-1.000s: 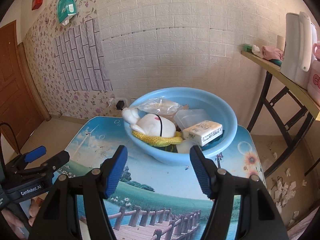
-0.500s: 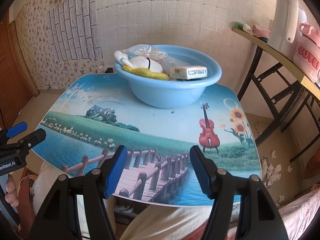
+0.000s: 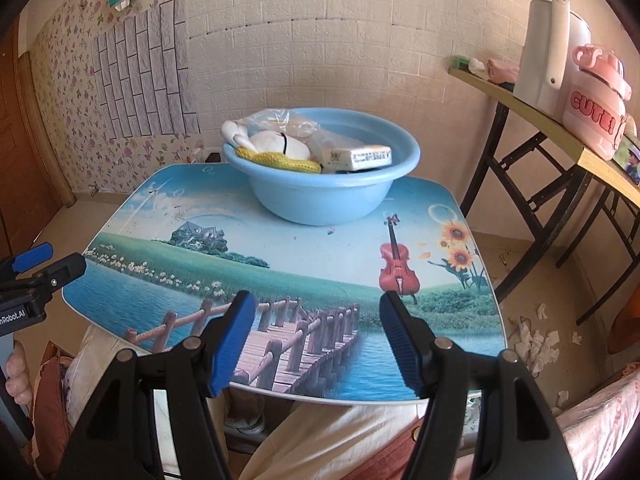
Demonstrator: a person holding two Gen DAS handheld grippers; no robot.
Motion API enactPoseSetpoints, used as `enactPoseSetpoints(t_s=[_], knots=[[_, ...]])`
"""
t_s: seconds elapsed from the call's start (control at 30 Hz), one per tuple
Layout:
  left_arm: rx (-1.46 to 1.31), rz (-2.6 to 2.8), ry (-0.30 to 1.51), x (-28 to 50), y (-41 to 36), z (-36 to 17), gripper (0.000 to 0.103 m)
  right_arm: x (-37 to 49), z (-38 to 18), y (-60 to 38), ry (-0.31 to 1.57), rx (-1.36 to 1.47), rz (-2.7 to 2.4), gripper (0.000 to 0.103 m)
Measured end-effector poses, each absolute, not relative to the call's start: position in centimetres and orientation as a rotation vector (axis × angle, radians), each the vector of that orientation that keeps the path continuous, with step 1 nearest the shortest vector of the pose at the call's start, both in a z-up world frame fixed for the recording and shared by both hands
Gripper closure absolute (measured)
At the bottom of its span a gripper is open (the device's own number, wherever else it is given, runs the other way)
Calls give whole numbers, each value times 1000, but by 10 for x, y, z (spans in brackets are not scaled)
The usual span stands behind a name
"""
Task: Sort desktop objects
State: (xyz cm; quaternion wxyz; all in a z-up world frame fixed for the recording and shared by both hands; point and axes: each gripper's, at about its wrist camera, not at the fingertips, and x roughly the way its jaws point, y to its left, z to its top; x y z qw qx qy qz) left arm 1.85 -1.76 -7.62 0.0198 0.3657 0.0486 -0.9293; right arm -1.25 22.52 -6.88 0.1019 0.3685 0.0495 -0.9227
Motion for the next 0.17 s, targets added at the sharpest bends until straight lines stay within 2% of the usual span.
enactPoseSetpoints(t_s=[0.1, 0.17], knots=[[1097, -2909, 150, 16, -15, -68, 0, -11, -63, 224, 144, 1058, -2726, 38], [1043, -2931, 146, 18, -13, -62, 0, -11, -61, 225, 139, 1047, -2728, 38]])
